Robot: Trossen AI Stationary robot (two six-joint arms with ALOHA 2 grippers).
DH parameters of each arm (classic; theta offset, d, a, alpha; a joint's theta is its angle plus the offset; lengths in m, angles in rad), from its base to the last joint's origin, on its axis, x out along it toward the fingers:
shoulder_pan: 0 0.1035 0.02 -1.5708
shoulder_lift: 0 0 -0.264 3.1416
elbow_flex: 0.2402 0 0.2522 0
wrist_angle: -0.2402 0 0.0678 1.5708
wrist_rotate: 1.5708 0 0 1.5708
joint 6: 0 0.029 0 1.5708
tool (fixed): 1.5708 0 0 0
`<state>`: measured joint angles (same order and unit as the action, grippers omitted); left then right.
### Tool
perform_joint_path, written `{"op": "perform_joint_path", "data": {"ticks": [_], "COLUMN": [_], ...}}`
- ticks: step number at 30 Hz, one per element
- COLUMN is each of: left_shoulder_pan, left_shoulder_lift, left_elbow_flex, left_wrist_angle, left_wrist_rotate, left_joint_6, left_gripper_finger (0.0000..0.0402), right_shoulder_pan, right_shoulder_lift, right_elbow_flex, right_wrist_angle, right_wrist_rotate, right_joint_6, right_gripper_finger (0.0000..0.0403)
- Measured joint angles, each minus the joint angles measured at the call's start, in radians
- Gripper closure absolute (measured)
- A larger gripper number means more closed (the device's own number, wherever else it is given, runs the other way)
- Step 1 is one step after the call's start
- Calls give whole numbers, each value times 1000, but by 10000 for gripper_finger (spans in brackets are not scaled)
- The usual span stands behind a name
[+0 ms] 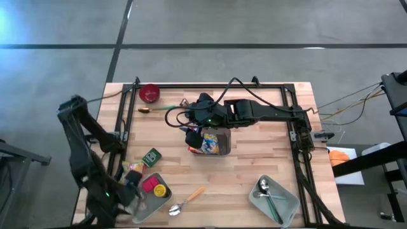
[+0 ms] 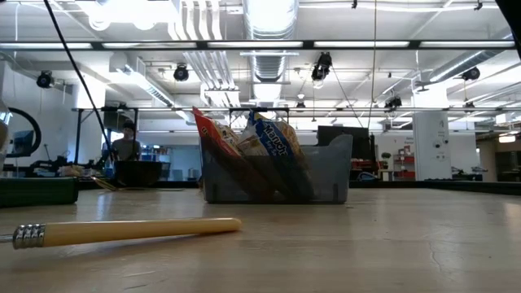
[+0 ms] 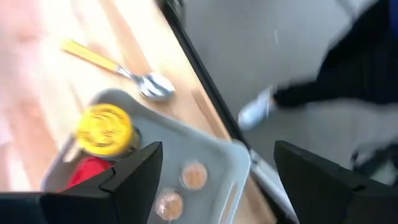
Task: Pick & Place Food Item
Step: Put the green noodle pack into the black bin
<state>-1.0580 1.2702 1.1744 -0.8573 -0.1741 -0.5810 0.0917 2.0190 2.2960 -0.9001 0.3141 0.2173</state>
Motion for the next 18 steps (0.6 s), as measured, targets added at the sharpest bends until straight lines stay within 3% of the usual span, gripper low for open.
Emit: {"op": "perform_joint_path", "data": {"ticks": [9,13,18], "left_shoulder_pan": [48,145,309], "left_shoulder_lift": [-213,-273,-309], "left_elbow_flex": [0,0,-1], "left_wrist_angle": [-30,-86,-138], "left_wrist_rotate": [-319,-358,-361], "left_joint_6": [-151,-193,-184], "left_gripper_finger": [90,90,90], "right_shoulder_pan": [0,0,-7], "right_shoulder_lift": [0,0,0], "right_elbow_flex": [0,0,0], "right_wrist_angle": [0,0,87], "right_wrist_rotate": [0,0,0], "right_joint_6": [0,-5,-270], "right_gripper_finger": [64,64,64]}}
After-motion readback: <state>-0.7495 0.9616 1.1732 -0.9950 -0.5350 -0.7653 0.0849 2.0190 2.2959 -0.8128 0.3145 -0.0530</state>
